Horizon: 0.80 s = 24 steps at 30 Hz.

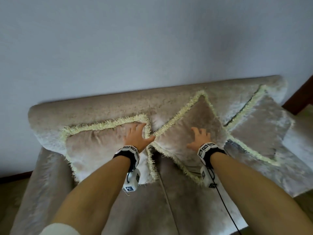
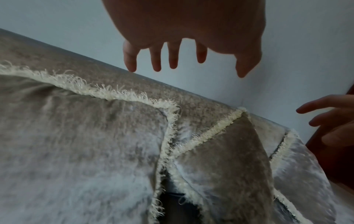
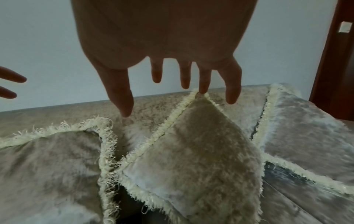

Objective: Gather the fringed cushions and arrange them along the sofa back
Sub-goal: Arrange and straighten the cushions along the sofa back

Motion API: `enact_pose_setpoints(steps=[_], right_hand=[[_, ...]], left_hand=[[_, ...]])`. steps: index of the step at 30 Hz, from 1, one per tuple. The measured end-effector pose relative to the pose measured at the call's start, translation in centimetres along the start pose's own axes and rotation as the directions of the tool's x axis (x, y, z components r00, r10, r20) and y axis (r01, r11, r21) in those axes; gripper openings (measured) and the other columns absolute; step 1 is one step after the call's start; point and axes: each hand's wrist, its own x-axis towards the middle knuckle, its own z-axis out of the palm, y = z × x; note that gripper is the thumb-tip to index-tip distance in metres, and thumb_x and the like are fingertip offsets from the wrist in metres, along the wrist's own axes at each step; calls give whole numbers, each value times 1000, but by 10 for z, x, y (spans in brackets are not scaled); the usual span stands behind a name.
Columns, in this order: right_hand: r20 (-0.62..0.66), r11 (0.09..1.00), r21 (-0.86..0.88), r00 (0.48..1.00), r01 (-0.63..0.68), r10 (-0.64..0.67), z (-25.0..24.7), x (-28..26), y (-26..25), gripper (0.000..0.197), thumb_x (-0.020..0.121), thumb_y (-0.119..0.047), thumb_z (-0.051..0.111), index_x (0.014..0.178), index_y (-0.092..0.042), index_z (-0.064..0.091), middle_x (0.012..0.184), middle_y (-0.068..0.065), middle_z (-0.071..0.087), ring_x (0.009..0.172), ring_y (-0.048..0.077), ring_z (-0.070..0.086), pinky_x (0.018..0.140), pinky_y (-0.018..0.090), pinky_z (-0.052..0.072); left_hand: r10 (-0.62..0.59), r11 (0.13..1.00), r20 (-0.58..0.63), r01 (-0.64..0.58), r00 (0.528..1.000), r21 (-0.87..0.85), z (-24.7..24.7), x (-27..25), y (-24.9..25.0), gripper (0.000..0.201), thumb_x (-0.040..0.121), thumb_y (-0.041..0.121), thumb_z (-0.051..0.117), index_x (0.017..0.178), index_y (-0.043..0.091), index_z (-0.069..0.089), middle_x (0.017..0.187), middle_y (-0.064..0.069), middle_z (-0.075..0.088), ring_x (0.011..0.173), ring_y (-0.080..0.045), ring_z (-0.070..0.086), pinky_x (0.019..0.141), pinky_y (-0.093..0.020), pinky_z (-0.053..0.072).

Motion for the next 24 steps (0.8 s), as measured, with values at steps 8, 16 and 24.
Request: enact_pose_setpoints(steps=[8,16,24], right_hand=[[1,993,107,999,45,-46,-32,-18,101,77,79,-26,67,144,-34,26,150,7,19,138,36,18,105,54,35],[-10,993,116,1000,17,-16,-53,-6,162,80,82,-33,68,148,-34,22,153,7,18,141,35,16,104,55,35],[21,998,63,1000,21,-22,-62,42,182,80,81,-33,67,147,-35,21,155,5,15,143,34,14,107,55,33]], left_hand=[[-100,995,1,100,995,28,47,-37,104,80,78,67,59,145,39,28,157,-2,24,142,-27,28,110,-57,29],[-28,997,-14,28,1000,72,80,-26,168,78,76,67,60,143,39,32,155,-3,26,142,-27,22,110,-57,27],[-110,991,-3,110,994,80,113,8,170,77,76,66,61,142,42,30,155,-3,25,144,-29,17,110,-59,27]])
